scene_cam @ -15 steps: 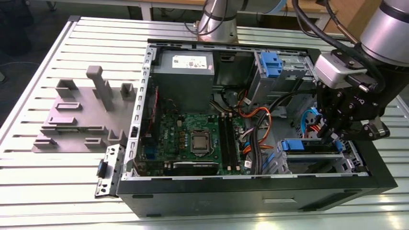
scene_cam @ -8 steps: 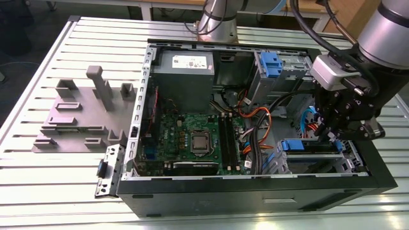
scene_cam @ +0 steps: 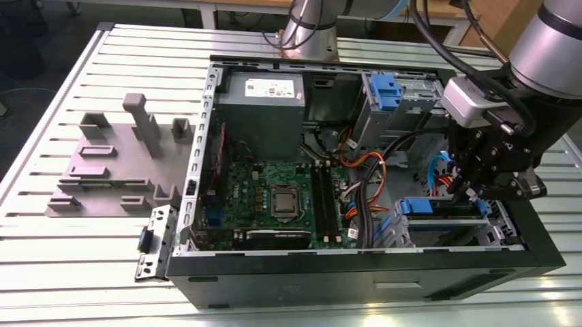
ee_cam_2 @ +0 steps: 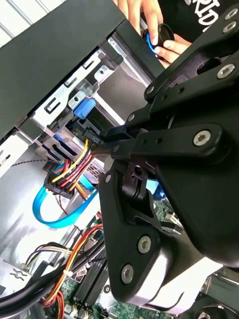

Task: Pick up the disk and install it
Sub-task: 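Insert the first disk wire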

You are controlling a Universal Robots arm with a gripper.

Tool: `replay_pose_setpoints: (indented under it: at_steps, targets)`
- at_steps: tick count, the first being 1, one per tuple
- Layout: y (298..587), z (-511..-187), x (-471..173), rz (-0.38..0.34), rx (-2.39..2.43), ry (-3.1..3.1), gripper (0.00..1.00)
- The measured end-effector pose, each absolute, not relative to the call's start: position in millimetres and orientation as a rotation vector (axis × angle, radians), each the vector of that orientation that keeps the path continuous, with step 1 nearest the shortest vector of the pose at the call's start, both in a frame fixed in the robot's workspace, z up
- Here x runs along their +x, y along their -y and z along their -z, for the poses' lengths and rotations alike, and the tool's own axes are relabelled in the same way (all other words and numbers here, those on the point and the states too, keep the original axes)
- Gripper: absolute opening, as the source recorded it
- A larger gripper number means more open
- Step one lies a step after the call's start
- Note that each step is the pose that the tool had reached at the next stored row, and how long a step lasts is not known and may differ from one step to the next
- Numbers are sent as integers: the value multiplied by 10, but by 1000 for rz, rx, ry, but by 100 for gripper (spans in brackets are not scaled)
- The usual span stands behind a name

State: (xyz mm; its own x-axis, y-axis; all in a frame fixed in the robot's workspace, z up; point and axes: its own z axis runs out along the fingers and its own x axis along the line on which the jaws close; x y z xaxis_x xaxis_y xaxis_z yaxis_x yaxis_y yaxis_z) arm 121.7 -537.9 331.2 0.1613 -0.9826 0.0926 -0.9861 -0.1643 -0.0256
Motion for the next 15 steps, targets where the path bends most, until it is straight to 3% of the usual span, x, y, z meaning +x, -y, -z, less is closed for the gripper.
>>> replay_pose_setpoints:
  at_steps: [15]
  targets:
    - [5378, -3333, 1210, -141, 2316, 2061, 18]
